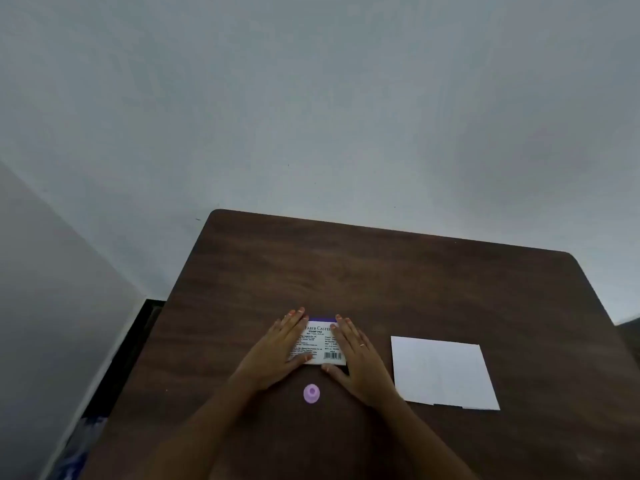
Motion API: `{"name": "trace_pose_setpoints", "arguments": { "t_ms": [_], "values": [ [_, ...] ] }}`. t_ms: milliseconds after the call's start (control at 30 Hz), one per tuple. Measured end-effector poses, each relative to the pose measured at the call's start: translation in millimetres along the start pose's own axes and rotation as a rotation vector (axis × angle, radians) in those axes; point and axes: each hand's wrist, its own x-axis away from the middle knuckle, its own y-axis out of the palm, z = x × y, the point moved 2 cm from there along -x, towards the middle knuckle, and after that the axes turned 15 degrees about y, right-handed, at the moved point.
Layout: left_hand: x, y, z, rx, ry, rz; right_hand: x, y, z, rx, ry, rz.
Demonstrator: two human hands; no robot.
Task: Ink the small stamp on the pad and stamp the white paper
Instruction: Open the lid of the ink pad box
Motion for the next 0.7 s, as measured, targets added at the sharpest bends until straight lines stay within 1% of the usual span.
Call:
{"name": "trace_pose_setpoints", "arguments": {
  "t_ms": [67,100,167,300,400,500,567,633,700],
  "values": [
    [1.5,-4.4,-7.8,-0.019,0.055,-0.067,-5.2,-4.6,2.6,0.038,-0.044,-0.021],
    [3.7,-6.8,-11.2,-0.026,0.051,-0.090,-7.2,-7.7,3.8,0.035,-0.028,-0.039],
    [6.1,-10.8,-15.6,-0.024,0.044,-0.063,-10.6,-14.1,4.7,-0.015,0.007,-0.064],
    [9.7,-10.4,-17.2,-0.007,-0.011,0.003,-13.3,-18.8,3.2,-0.040,0.002,-0.067],
    [10.3,-7.3,-16.5,-0.019,0.024,0.085,-13.1,-24.9,3.9,-0.117,-0.006,-0.058],
    [11.4,-7.1,-16.4,0.034,-0.029,0.162,-15.5,-34.9,-1.4,-0.252,-0.010,0.019],
    [11.6,-5.5,-17.9,0.069,-0.072,0.159,-20.1,-41.1,-10.1,-0.412,0.010,0.107],
    [10.8,-4.1,-19.5,0.082,-0.102,0.142,-28.7,-44.5,-19.7,-0.571,0.064,0.161],
    [10.0,-4.6,-19.8,0.089,-0.129,0.137,-41.4,-44.5,-28.0,-0.671,0.152,0.165]
  ]
}}
